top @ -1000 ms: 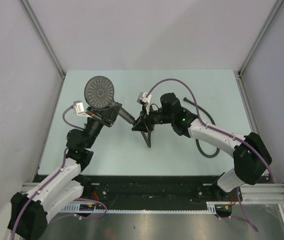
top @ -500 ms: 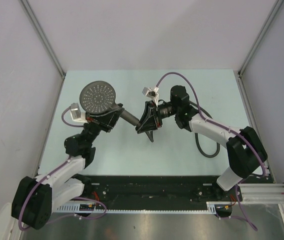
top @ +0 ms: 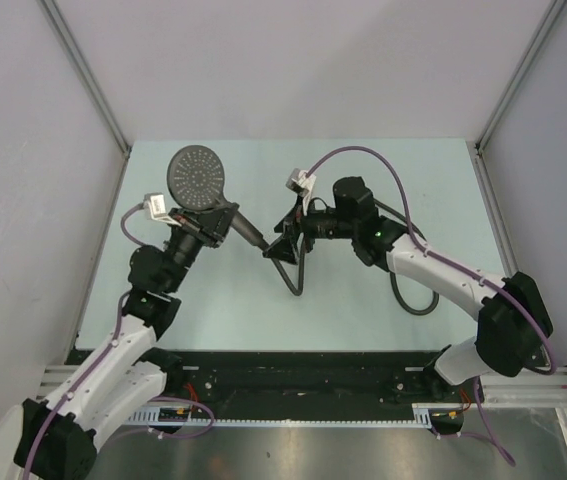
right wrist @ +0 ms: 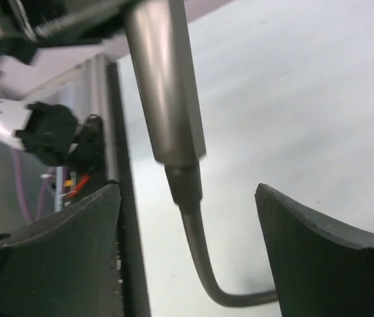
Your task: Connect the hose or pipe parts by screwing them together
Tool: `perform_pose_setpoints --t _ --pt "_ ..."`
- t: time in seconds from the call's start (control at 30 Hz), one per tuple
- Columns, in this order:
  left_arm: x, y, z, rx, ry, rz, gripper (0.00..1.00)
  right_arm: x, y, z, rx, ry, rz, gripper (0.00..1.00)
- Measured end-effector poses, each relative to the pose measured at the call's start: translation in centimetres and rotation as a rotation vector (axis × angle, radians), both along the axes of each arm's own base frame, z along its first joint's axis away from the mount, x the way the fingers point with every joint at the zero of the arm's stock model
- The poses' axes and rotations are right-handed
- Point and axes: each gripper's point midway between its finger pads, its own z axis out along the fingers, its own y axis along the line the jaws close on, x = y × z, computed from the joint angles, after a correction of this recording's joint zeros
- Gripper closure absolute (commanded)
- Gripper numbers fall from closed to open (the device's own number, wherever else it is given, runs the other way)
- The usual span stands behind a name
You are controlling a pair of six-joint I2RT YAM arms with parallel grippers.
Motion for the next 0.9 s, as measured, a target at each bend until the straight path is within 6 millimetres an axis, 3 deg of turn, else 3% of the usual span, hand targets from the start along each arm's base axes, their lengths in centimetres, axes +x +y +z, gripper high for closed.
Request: perform_pose_setpoints --t 0.17,0.4,0.6,0.77,0.9 --pt "2.0 3.3 0.1 0.015 0.18 0.216 0.99 0.8 0.9 -1.2 -0.124 -0.149 -0.201 0.09" --pt "2.7 5.8 -1.9 0.04 0.363 0.365 0.99 -1.9 4.7 -1.5 -0.236 -0.443 -0.366 0.11" --pt "2.3 6.3 -3.7 0.056 0.467 0.393 1.0 0.7 5.1 -2.8 -0.325 -0.586 -0.548 0.24" --pt "2.1 6.3 -4.0 0.045 0.498 0.393 1.0 1.9 5.4 -3.8 -0.374 -0.638 -0.613 0.35" --pt "1.9 6.3 -4.3 0.033 0.52 0.394 1.0 2.2 6.0 -3.7 -0.366 -0.658 -0.644 0.53"
